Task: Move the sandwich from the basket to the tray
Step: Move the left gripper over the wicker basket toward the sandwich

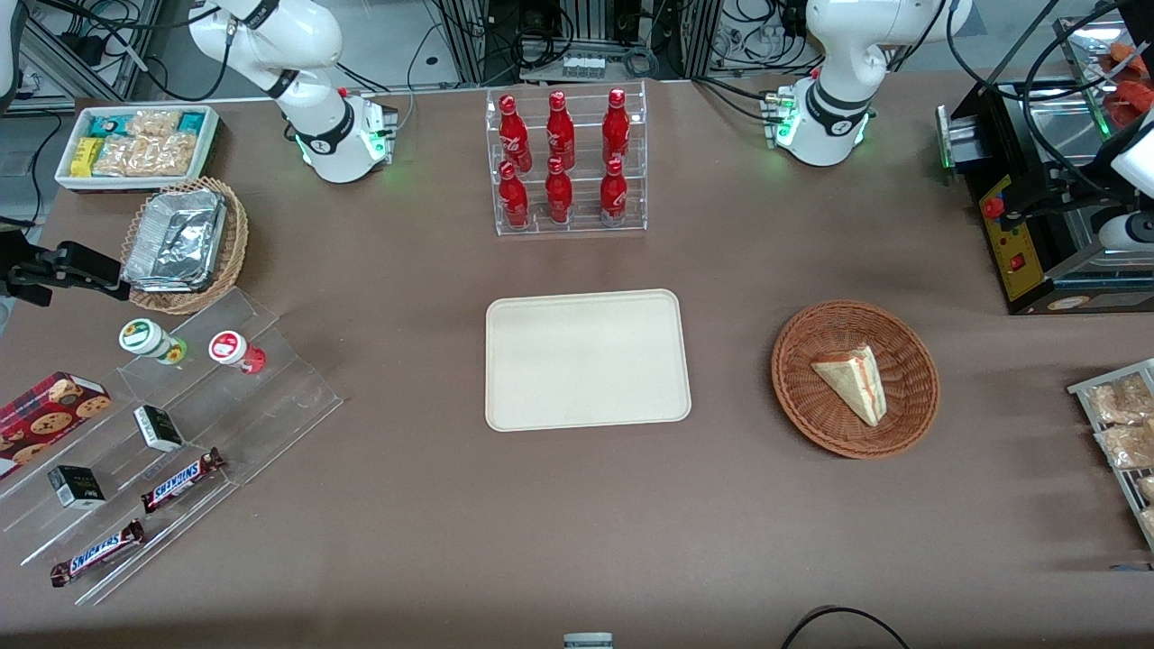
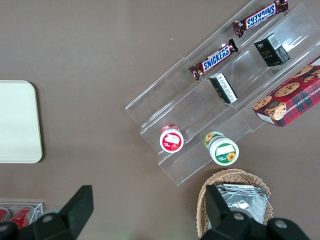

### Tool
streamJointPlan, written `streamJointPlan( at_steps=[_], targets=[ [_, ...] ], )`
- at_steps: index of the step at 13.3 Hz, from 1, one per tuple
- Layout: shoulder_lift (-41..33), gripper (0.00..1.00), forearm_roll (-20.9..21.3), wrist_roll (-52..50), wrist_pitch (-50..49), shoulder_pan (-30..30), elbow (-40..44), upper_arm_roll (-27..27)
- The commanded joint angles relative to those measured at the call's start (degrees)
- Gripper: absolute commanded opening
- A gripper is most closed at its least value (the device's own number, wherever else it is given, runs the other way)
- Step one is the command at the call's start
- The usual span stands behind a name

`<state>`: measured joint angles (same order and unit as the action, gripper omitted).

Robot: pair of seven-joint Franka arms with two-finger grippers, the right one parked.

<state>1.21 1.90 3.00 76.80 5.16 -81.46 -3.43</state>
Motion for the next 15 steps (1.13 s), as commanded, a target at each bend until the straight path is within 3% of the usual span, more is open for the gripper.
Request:
streamJointPlan(
  at_steps=[1,6,15],
  targets=[
    [-0.8,1.0,-1.0,0.6,1.5,0.3,-0.3,-0.3],
    [2.0,1.0,-0.8,-0.2,3.4,0.7,-2.5,0.1],
    [1.5,1.0,-0.9,-5.4,27.9,1.7,-24.2,0.4]
  ],
)
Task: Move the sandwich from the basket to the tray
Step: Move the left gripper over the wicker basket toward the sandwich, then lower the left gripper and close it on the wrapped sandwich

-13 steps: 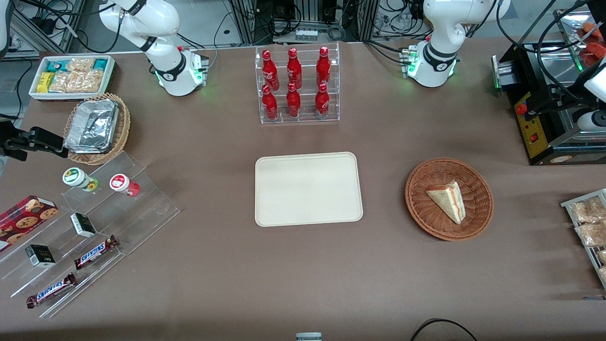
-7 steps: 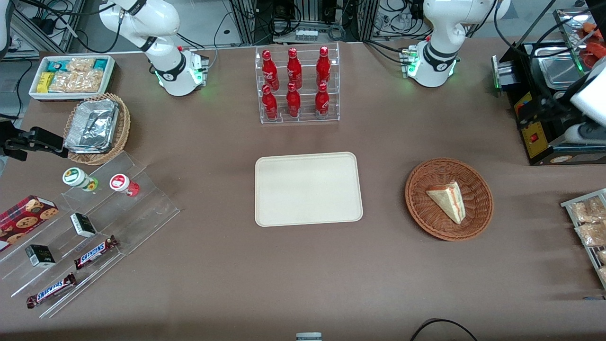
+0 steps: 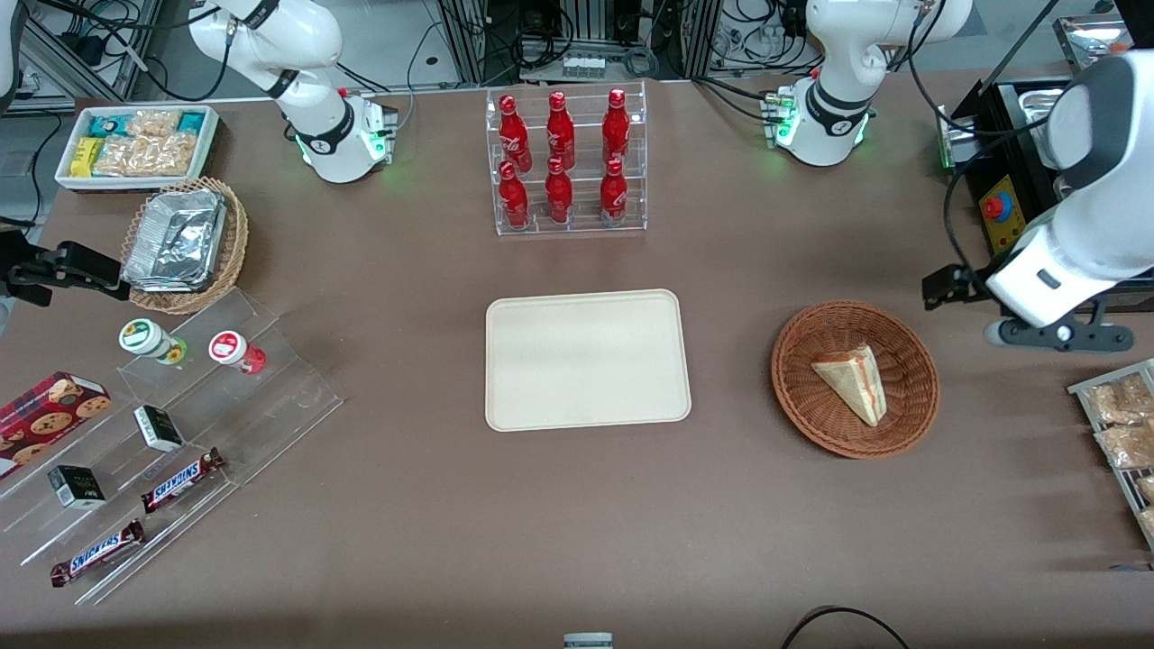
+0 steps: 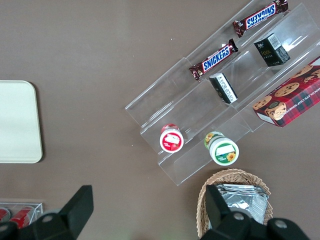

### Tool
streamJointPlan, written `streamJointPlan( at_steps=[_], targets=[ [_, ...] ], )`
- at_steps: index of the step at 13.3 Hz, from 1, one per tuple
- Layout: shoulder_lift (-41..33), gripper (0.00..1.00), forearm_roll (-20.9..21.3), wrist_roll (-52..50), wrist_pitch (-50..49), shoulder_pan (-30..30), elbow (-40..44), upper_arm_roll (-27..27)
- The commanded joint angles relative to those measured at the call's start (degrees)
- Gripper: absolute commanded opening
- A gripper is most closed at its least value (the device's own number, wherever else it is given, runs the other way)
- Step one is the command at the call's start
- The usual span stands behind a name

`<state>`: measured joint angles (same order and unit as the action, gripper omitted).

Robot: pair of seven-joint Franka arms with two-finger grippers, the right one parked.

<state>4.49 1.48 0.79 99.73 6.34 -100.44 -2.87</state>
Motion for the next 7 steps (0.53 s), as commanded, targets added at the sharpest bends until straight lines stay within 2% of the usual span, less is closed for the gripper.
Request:
streamJointPlan(
  at_steps=[1,7],
  targets=[
    [-1.7,1.0,-0.5,-5.3,7.8,1.4,-7.4,-0.1],
    [-1.5,1.0,-0.4,-28.2,24.6,2.8,-20.2,0.0]
  ],
)
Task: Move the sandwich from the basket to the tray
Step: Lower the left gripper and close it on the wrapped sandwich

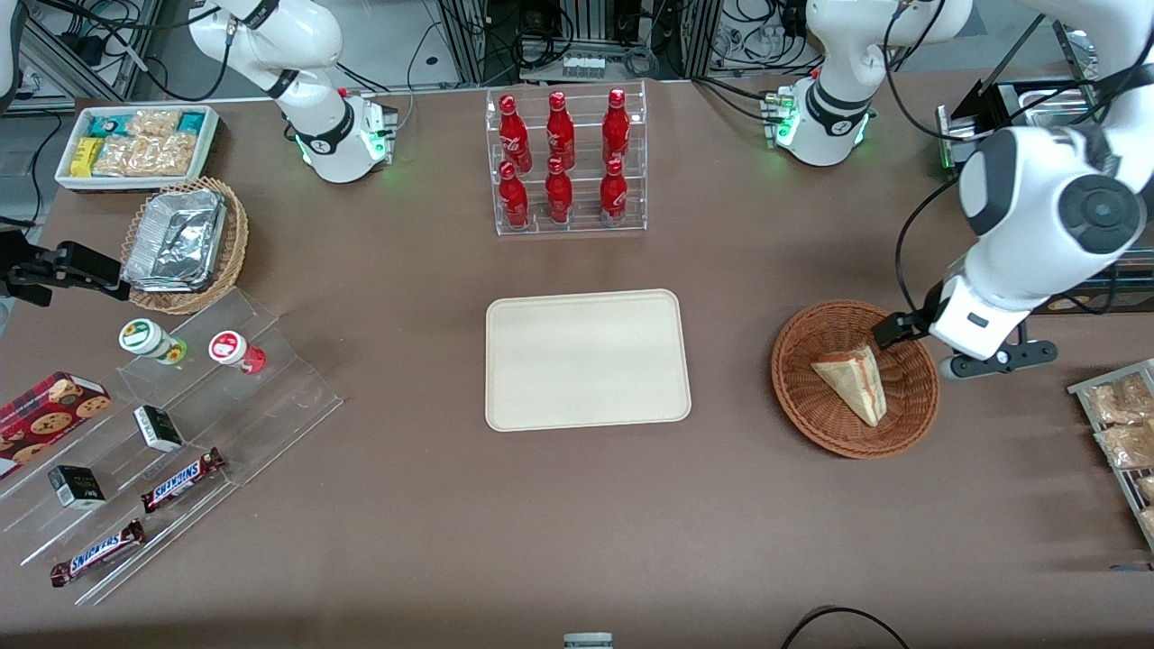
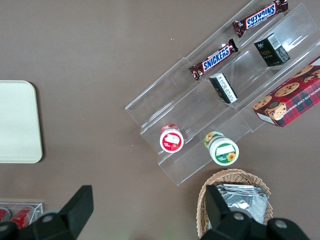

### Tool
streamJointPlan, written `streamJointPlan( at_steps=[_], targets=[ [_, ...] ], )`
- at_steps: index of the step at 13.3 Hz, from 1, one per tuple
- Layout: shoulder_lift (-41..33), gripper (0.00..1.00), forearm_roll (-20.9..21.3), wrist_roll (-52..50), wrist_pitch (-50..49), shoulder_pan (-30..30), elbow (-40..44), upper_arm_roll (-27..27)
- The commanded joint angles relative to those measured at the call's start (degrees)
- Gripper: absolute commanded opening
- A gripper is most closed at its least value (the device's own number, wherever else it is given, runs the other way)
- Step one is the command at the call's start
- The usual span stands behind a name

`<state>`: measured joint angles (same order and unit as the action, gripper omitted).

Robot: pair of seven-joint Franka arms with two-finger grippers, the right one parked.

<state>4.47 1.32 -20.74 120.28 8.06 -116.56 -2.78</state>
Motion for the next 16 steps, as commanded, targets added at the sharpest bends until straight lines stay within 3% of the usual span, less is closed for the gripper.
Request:
streamJointPlan(
  at_steps=[1,3,5,16],
  targets=[
    [-1.0,1.0,-0.2,-7.8,6.2,1.3,-6.0,-0.1],
    [-0.8,1.0,-0.2,-9.1,11.7,1.3,-10.3,-0.2],
    [1.4,1.0,-0.1,-13.3,13.0,1.3,-10.4,-0.1],
    [7.7,1.0,-0.1,-14.2,22.7,1.2,-14.3,-0.2]
  ],
)
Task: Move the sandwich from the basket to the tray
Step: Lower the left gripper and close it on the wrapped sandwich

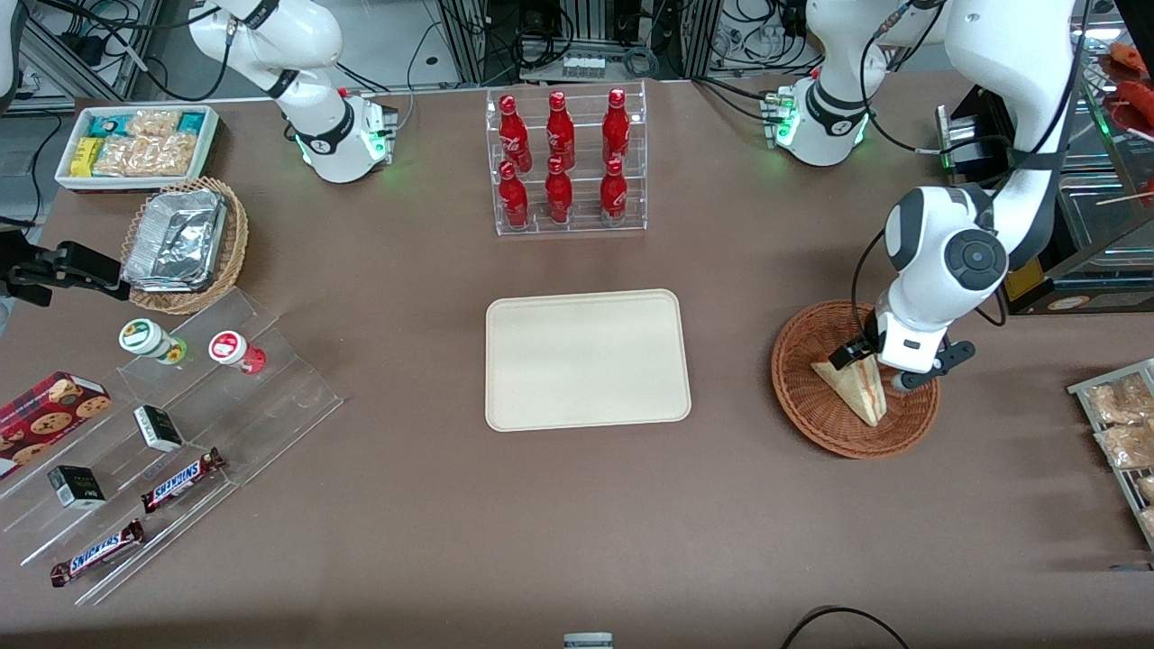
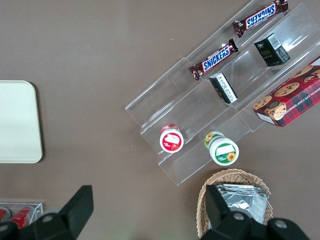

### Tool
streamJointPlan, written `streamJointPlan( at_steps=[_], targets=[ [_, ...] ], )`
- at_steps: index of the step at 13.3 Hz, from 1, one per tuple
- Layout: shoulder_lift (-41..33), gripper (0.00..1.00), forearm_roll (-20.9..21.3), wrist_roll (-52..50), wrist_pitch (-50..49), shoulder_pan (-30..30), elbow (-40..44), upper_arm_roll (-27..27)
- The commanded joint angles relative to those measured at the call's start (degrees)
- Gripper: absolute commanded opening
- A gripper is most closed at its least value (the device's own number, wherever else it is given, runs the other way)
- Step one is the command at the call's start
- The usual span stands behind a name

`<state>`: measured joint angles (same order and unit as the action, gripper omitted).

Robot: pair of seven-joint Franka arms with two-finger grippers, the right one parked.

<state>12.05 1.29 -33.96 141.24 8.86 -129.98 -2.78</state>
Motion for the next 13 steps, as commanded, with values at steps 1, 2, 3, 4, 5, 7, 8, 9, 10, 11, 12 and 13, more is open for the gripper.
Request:
streamJointPlan(
  at_steps=[1,2,3,4,5,7,8,9,10,11,12,13],
  targets=[
    [0.9,1.0,-0.1,-1.0,2.4,0.4,-0.9,-0.3],
    [1.6,1.0,-0.1,-1.0,3.2,0.2,-0.8,-0.3],
    [2.0,1.0,-0.1,-1.3,3.6,0.0,-0.7,-0.3],
    [2.1,1.0,-0.3,-1.7,3.9,-0.2,-0.5,-0.3],
    [2.0,1.0,-0.4,-2.1,4.4,-0.2,-0.5,-0.3],
    [2.3,1.0,-0.4,-4.3,4.8,-0.2,-0.4,-0.3],
    [2.4,0.99,-0.4,-5.0,5.2,-0.2,-0.3,-0.3],
    [2.5,0.9,-0.4,-5.4,5.5,-0.2,-0.3,-0.3],
    [2.7,0.59,-0.4,-6.8,5.6,-0.2,-0.2,-0.3],
    [2.9,0.23,-0.3,-8.0,5.6,0.0,0.1,-0.3],
    [3.1,0.0,-0.3,-8.1,5.6,0.1,0.3,-0.3],
    [3.1,0.0,-0.3,-8.2,5.5,0.1,0.8,-0.3]
  ],
)
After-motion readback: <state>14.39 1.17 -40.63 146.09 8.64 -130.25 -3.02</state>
